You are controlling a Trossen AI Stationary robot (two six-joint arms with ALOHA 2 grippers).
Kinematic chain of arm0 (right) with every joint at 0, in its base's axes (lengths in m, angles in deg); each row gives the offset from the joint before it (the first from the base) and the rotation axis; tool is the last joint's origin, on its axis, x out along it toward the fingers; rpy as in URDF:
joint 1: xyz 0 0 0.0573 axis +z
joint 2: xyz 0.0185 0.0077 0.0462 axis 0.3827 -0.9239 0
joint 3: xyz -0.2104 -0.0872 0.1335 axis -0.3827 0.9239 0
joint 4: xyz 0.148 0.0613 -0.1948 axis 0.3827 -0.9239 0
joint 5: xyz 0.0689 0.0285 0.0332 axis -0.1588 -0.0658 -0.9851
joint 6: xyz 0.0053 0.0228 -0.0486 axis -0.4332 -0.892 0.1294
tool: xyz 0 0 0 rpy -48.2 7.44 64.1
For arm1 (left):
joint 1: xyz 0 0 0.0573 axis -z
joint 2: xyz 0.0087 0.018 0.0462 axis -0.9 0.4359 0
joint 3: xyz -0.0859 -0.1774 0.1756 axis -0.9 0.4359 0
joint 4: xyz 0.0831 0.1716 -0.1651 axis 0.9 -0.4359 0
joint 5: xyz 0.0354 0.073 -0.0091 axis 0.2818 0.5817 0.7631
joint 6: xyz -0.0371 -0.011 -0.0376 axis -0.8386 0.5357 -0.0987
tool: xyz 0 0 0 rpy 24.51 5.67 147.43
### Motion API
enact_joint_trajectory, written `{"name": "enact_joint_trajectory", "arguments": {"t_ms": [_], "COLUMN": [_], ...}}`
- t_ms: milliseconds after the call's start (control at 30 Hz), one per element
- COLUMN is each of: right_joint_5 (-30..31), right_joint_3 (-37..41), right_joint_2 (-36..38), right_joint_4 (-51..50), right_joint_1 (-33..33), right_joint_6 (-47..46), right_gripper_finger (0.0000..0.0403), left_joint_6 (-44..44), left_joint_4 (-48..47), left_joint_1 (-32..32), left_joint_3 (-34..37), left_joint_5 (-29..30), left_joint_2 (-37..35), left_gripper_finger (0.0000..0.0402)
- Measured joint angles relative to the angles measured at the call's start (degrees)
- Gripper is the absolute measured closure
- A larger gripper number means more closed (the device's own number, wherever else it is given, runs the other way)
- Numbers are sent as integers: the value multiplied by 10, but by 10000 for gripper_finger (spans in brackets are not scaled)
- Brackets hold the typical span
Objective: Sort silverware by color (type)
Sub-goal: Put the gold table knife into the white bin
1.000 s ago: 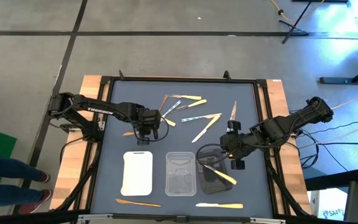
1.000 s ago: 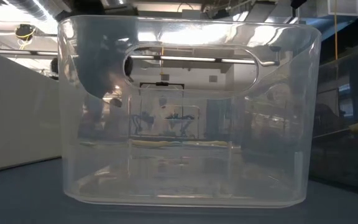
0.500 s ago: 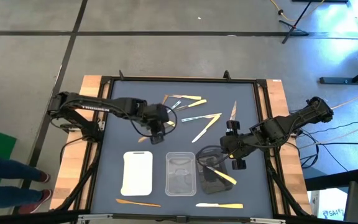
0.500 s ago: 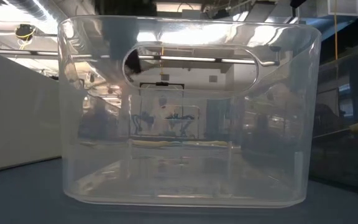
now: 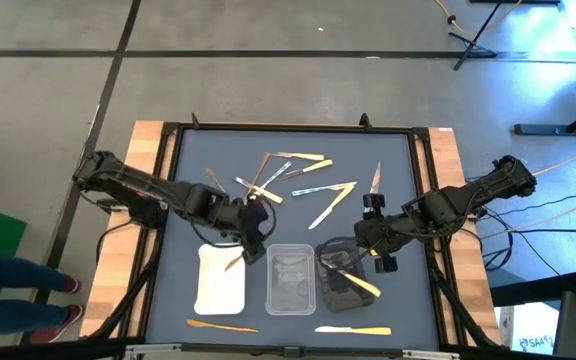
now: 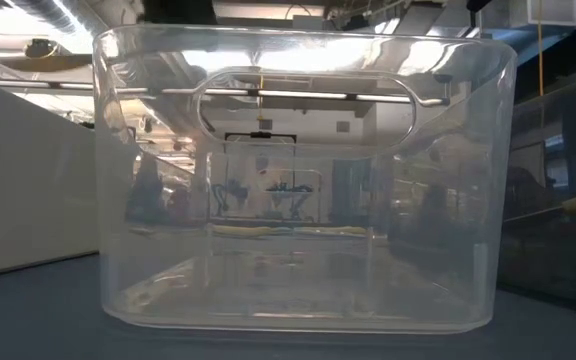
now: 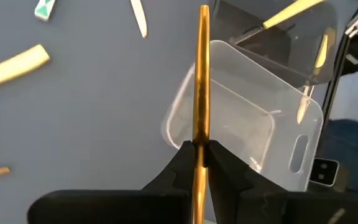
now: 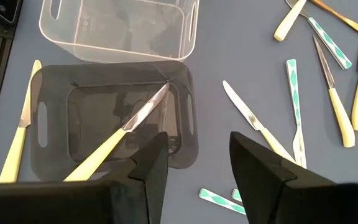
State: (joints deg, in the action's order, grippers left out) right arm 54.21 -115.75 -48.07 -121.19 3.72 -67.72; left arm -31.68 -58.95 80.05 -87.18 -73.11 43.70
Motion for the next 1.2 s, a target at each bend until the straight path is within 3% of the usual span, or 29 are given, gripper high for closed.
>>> {"name": "enact_joint_trajectory", "arguments": {"t_ms": [433,933,1200], "right_joint_5": [0,0,0], "right_joint_3": [0,0,0], "right_joint_2": [0,0,0], "right_joint_4": [0,7,7], "right_joint_1": [0,0,0], "right_joint_6": [0,0,0], "right_gripper_finger": [244,244,244], "left_joint_6": [-203,-288,-400], "left_joint_4": [-42,-79,-127], "left_joint_1": [149,207,236], "left_joint_3": [0,0,0], "left_joint_5": [158,176,223], "left_joint_2": [14,105,128], "left_gripper_finger": [383,383,383]}}
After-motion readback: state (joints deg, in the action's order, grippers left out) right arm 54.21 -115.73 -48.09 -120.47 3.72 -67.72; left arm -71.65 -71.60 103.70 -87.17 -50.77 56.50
